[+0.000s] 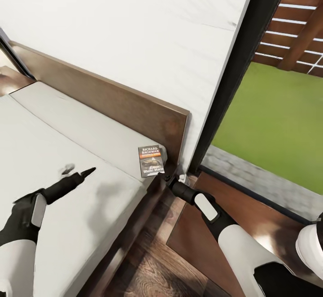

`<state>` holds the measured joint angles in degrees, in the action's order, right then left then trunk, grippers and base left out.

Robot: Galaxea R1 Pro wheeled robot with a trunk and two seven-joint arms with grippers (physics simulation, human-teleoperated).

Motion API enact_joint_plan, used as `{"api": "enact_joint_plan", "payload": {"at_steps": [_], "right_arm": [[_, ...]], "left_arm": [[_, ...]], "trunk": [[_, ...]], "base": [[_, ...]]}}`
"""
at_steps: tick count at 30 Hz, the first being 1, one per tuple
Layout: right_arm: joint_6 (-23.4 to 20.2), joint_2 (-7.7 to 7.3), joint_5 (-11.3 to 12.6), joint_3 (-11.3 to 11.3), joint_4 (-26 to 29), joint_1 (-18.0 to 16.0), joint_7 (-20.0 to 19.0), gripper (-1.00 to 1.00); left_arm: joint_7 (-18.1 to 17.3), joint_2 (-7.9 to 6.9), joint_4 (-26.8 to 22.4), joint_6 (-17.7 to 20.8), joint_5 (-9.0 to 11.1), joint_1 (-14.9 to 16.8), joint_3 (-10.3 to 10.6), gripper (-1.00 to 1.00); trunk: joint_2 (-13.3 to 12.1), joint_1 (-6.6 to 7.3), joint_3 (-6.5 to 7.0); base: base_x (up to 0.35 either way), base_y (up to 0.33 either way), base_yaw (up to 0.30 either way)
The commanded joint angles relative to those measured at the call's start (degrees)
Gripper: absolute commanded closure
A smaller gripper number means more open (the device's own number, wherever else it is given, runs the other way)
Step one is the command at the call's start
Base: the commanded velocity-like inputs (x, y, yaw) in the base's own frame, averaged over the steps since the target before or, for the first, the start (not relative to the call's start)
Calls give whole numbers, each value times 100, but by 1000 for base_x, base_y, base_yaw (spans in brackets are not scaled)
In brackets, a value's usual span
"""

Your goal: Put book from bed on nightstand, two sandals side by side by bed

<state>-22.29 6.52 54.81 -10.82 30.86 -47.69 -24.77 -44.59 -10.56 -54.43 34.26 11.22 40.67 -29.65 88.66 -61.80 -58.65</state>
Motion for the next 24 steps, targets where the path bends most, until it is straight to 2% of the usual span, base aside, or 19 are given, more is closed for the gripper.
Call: {"api": "enact_joint_plan", "payload": {"at_steps": [1, 4, 10, 13, 16, 19, 22, 24], "right_arm": [[-21, -2, 38, -8, -1, -3, -1, -100], [-21, -2, 38, -8, -1, -3, -2, -100], [-21, -2, 38, -8, -1, -3, -1, -100], [-15, -2, 36, -13, -1, -3, -1, -100], [75, -2, 35, -15, -1, -3, -1, -100], [257, -2, 37, -16, -1, -3, -1, -100], [317, -2, 38, -16, -1, -3, -1, -100], [334, -2, 38, -16, -1, -3, -1, -100]], "left_arm": [[346, -32, -90, -178, 24, 3, -5, -100], [985, -83, -404, -535, 22, 3, 8, -100], [1171, -40, -912, -705, 35, -43, 11, -100], [1212, 247, -1021, -1276, 22, -67, 14, -100], [1226, 340, -1102, -1733, -20, -73, 32, -100], [1232, 344, -1424, -1904, -130, -76, 63, -100], [1231, 345, -1630, -1905, -352, -76, 82, -100], [1221, 344, -1711, -1782, -577, -76, 87, -100]], "trunk": [[2, 0, -3], [2, 0, -3], [2, 0, -3], [2, 0, -3], [2, 0, -3], [2, 0, -3], [2, 0, -3], [2, 0, -3]], "base": [[0, 0, 0], [0, 0, 0], [0, 0, 0], [0, 0, 0], [0, 0, 0], [0, 0, 0], [0, 0, 0], [0, 0, 0]]}}
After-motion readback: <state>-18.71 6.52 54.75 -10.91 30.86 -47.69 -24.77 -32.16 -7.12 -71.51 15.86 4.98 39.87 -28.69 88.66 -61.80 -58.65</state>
